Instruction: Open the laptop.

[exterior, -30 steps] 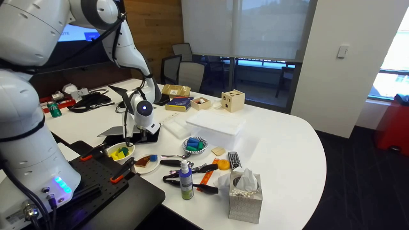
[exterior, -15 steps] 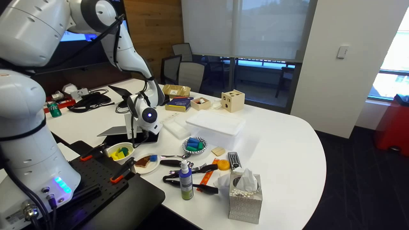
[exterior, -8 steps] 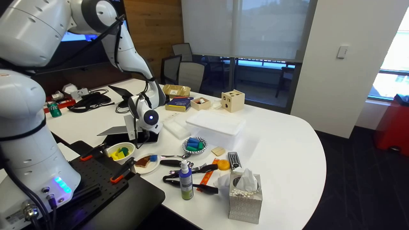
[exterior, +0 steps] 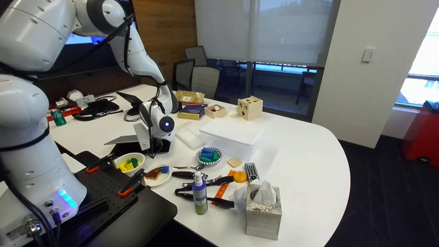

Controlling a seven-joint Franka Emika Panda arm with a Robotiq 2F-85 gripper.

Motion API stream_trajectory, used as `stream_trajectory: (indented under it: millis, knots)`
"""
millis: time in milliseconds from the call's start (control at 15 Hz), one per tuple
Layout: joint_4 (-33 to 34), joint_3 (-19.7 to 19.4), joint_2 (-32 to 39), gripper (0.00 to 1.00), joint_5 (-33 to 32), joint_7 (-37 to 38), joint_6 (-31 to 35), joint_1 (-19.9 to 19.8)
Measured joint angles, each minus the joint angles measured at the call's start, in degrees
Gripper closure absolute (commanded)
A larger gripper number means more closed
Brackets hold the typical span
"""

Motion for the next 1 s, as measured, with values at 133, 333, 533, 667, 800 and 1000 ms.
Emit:
stream_trajectory:
  millis: [133, 333, 533, 667, 800, 1000]
  knots:
    - [0.3, 0.0, -0.3, 0.00, -2.0, 0.0, 0.0, 0.1]
    - [1.7, 0.0, -0.5, 0.00, -4.3, 0.0, 0.1, 0.3]
    - [3.5, 0.1, -0.5, 0.00, -4.7, 0.0, 0.3, 0.8]
    - [3.8, 0.2, -0.6, 0.00, -4.7, -0.1, 0.6, 0.9]
    - [3.8, 0.2, -0.6, 0.00, -4.7, -0.9, 0.6, 0.9]
    - [3.8, 0.3, -0.7, 0.00, -4.7, -1.1, 0.5, 0.8]
